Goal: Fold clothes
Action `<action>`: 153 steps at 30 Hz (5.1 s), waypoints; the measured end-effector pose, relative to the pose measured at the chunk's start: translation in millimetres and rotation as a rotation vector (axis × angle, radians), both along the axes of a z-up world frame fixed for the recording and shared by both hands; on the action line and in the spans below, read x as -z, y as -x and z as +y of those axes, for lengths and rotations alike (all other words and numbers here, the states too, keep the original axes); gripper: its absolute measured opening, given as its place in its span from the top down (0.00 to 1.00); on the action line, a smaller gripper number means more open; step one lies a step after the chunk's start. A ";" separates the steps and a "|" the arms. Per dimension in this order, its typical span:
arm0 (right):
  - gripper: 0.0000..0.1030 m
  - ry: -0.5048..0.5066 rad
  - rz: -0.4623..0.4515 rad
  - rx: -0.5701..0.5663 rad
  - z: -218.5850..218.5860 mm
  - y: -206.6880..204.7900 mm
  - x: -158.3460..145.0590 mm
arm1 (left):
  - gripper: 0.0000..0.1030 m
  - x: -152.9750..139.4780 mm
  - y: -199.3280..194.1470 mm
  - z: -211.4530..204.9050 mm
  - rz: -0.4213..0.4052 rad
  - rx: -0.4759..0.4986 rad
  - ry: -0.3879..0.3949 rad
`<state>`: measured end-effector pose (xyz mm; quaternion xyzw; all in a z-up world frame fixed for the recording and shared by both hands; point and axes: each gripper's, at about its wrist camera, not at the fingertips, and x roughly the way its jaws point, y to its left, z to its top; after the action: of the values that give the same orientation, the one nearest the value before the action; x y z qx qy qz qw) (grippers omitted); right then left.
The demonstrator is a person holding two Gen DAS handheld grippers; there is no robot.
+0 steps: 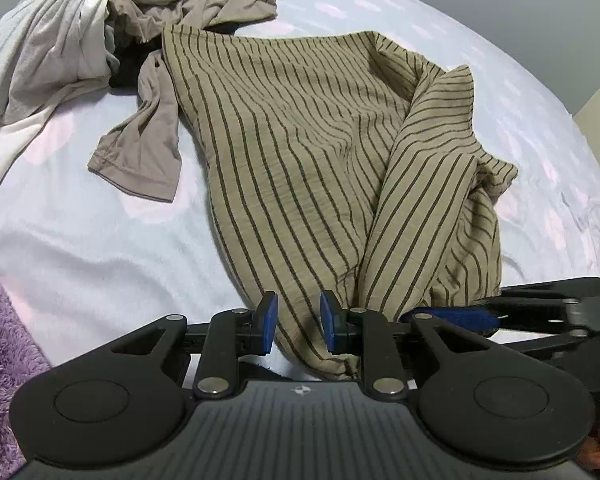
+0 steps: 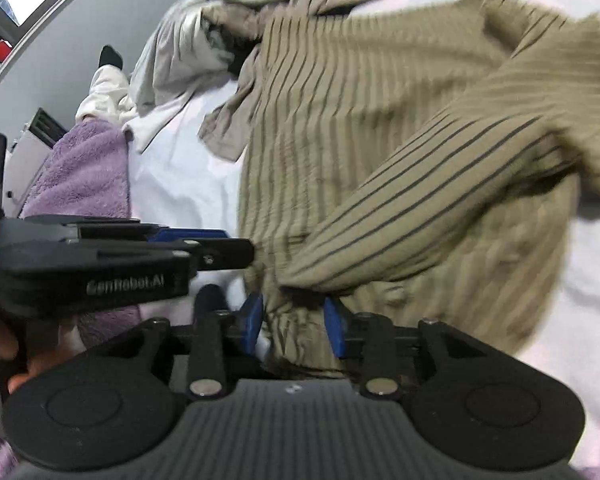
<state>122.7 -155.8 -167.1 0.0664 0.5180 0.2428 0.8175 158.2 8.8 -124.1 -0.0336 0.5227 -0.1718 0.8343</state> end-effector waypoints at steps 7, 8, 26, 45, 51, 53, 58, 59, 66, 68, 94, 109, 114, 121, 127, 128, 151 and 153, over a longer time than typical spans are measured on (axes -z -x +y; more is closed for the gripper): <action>0.60 0.077 -0.120 0.125 -41.7 25.1 -28.1 | 0.53 -8.4 13.3 -17.9 -0.038 0.095 0.025; 0.60 0.081 -0.129 0.141 -47.0 27.3 -30.2 | 0.53 -8.9 14.5 -20.8 -0.042 0.107 0.024; 0.64 0.155 0.003 0.156 -49.0 14.6 18.8 | 0.74 36.3 5.2 -43.4 0.094 0.123 -0.173; 0.58 0.108 -0.097 0.152 -66.6 19.7 -25.7 | 0.54 -9.2 4.3 -25.3 0.011 0.146 -0.128; 0.58 0.293 -0.189 0.027 -79.4 8.5 -43.1 | 0.54 -19.4 -22.1 -36.7 -0.041 0.162 -0.178; 0.58 0.372 -0.218 -0.026 -87.1 3.2 -43.1 | 0.54 -20.6 -32.4 -37.8 -0.055 0.173 -0.206; 0.60 0.506 -0.256 -0.128 -117.1 -20.1 -34.3 | 0.54 -17.2 -56.7 -44.5 -0.079 0.215 -0.271; 0.60 0.544 -0.265 -0.144 -121.7 -25.5 -30.5 | 0.54 -15.6 -61.4 -46.6 -0.082 0.224 -0.282; 0.59 0.799 -0.336 -0.337 -138.8 -59.6 4.2 | 0.54 -0.5 -96.6 -57.4 -0.071 0.253 -0.340; 0.59 0.856 -0.359 -0.417 -138.1 -66.7 14.9 | 0.54 4.0 -105.9 -57.9 -0.062 0.252 -0.347; 0.98 1.047 -0.792 -0.608 -49.8 -115.6 -63.5 | 0.58 -8.7 -137.2 -24.0 -0.095 0.195 -0.371; 0.98 0.919 -1.035 -0.786 103.3 -175.1 -72.4 | 0.61 -22.7 -163.8 27.1 -0.122 0.072 -0.282; 0.98 0.862 -1.011 -0.846 134.5 -193.2 -46.9 | 0.62 -10.1 -176.3 40.8 -0.096 0.033 -0.253; 0.98 0.791 -0.978 -0.906 170.1 -208.2 -11.0 | 0.63 6.8 -187.4 59.3 -0.072 -0.002 -0.266; 0.92 0.785 -0.901 -0.919 183.0 -219.6 5.7 | 0.64 10.3 -194.7 68.0 -0.059 -0.019 -0.246; 0.86 0.791 -0.900 -0.919 182.1 -218.9 6.6 | 0.64 9.7 -195.1 68.5 -0.060 -0.021 -0.243; 0.51 0.832 -0.638 -0.485 4.2 -213.1 -16.0 | 0.75 13.7 -251.4 33.0 -0.150 -0.024 -0.194; 0.55 0.801 -0.585 -0.421 -13.9 -222.9 -10.5 | 0.87 19.6 -256.7 31.9 -0.149 -0.029 -0.182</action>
<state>345.7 -169.6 -156.7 -0.4263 0.3227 0.1933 0.8226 414.9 40.7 -143.7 0.0475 0.4722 -0.1138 0.8728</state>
